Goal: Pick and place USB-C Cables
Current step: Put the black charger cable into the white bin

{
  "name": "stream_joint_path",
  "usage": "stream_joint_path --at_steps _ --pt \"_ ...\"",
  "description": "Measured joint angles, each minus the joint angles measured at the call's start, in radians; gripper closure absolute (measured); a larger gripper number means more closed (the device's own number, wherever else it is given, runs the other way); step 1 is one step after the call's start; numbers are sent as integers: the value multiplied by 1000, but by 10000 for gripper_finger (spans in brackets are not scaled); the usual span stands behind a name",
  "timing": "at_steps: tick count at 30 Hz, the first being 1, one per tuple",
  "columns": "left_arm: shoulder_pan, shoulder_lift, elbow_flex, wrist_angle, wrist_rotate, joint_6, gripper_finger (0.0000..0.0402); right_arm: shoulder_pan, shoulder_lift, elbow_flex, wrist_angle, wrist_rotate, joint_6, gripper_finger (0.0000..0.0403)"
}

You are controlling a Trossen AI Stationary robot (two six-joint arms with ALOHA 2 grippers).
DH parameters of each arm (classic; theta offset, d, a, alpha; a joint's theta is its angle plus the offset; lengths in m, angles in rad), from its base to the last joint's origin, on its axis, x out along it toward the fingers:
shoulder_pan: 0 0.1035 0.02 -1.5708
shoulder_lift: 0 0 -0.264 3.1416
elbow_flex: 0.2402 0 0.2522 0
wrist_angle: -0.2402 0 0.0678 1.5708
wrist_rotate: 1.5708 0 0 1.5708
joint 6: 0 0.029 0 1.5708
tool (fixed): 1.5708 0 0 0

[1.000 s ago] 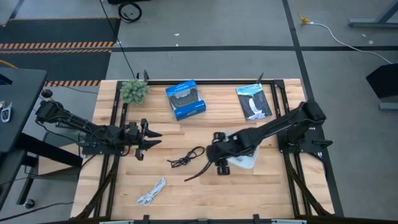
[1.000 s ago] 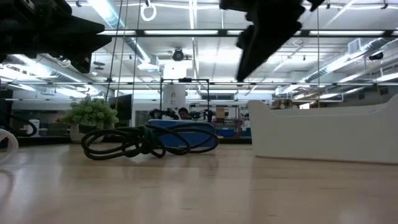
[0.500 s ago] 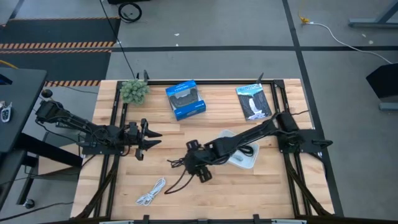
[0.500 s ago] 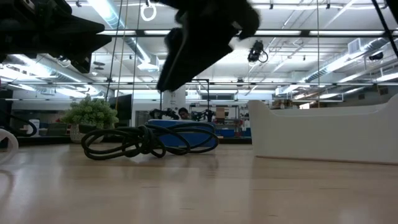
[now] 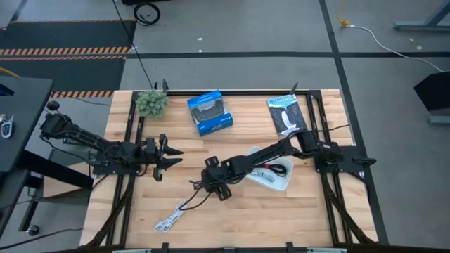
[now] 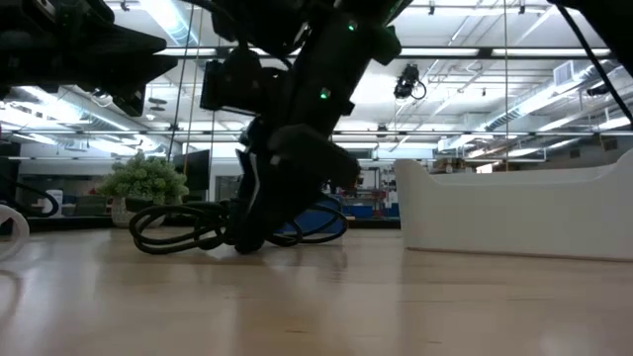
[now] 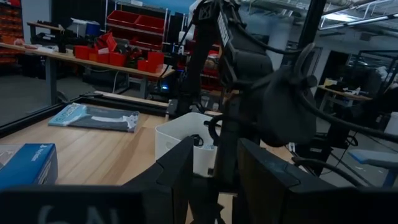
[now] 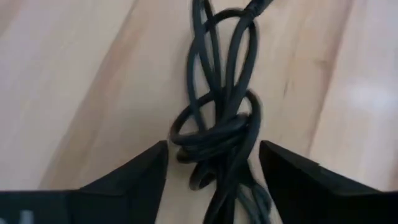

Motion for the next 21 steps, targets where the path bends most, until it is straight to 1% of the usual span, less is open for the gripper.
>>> stream_joint_path --at_steps 9,14,17,21 --pt "0 0 0 0 0 0 269 0 -1 -1 3 1 2 266" --pt "0 0 0 0 0 0 269 0 -46 -3 -65 1 5 322" --pt "0 0 0 -1 0 0 269 1 -107 -3 -126 0 17 338" --pt "0 0 0 -4 0 0 269 0 -219 -3 -208 0 89 336"
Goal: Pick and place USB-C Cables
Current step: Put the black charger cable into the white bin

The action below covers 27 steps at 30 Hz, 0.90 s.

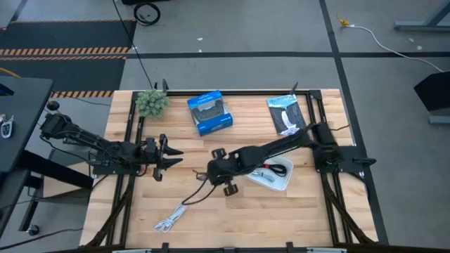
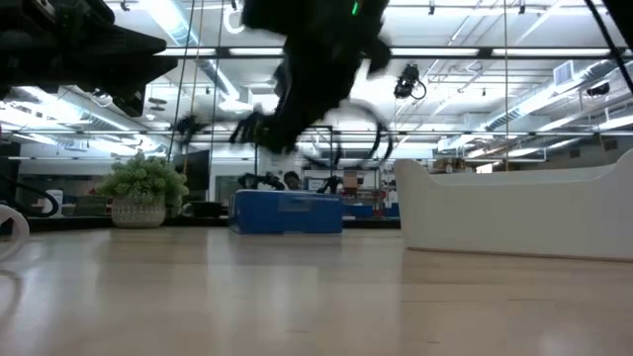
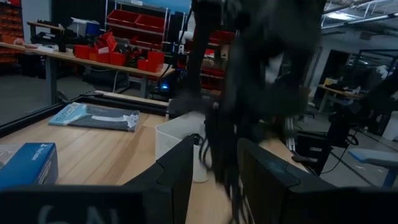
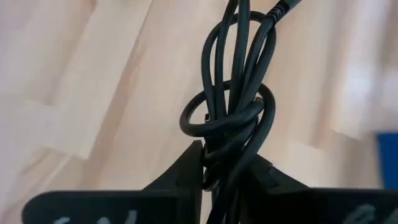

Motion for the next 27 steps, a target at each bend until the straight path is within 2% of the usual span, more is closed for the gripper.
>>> stream_joint_path --at_steps 9,16,21,27 --pt "0 0 0 -3 0 0 269 3 -304 1 -172 17 187 330" --pt "0 0 0 -3 0 0 269 74 -469 -25 -279 127 308 329" --pt "0 0 0 -3 0 0 269 129 -595 -159 -241 192 368 329" --pt "0 0 0 -4 0 0 269 147 -736 -426 -94 205 447 329"
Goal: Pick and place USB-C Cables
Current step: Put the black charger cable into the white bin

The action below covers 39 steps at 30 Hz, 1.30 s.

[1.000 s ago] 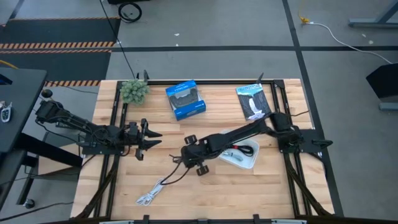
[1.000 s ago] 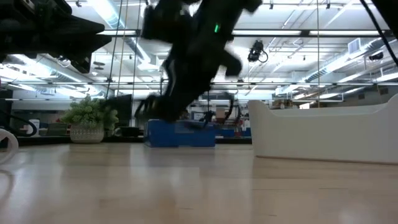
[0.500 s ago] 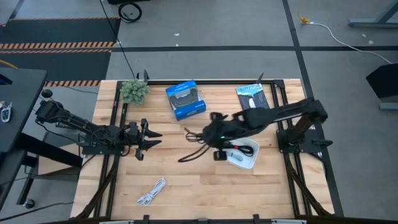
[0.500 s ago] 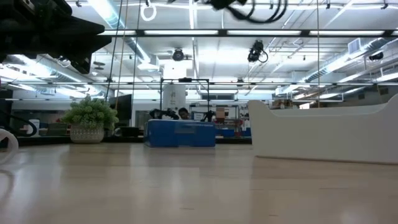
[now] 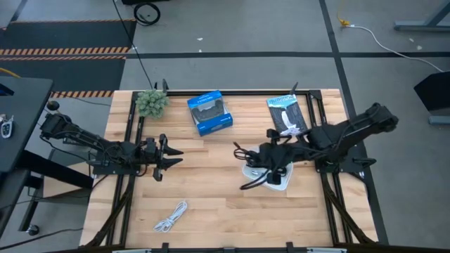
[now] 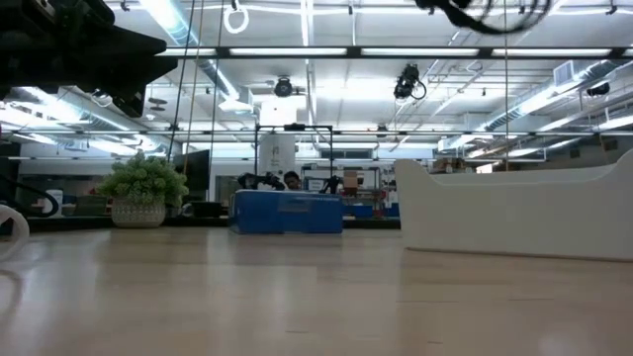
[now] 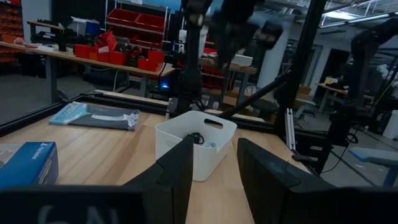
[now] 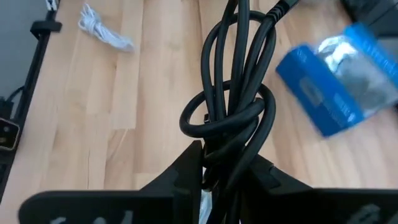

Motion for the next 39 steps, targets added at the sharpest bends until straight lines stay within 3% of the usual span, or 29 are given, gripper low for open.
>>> stream_joint_path --at_steps 8,14,30,39 --pt "0 0 0 0 0 0 269 -22 -93 -378 293 -55 66 329" --pt "0 0 0 0 0 0 269 -40 -105 -570 491 -85 89 329" --pt "0 0 0 0 0 0 269 -62 -105 -698 490 -53 180 329" --pt "0 0 0 0 0 0 269 -130 -106 -764 485 -73 228 329"
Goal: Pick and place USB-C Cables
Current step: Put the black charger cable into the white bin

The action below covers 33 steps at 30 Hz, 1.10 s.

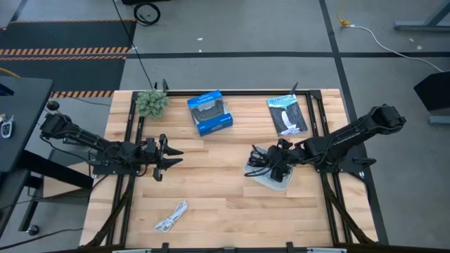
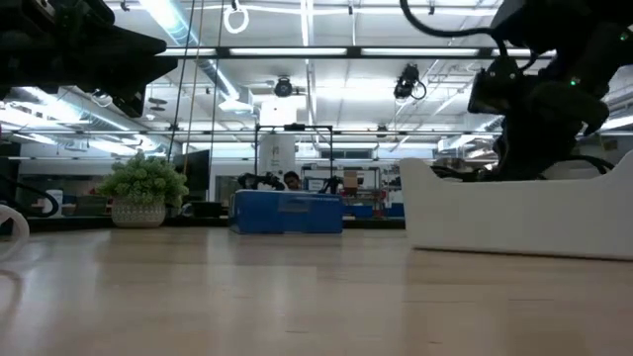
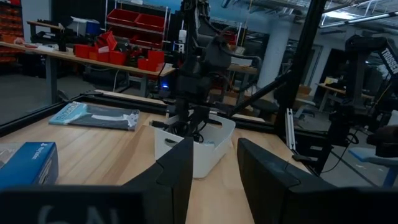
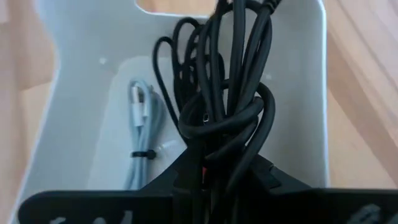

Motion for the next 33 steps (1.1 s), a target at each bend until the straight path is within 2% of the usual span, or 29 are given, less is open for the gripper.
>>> stream_joint_path --at_steps 5,9,17,23,33 --pt "0 0 0 0 0 0 269 -37 -2 -17 -4 -6 20 326" --pt "0 0 0 0 0 0 269 -63 -2 -17 -3 -54 9 319" --pt "0 0 0 0 0 0 269 -58 1 -20 -1 -99 8 267" --pt "0 0 0 0 0 0 269 -17 2 -21 6 -56 17 234" --pt "0 0 0 0 0 0 269 41 5 39 -9 18 10 231"
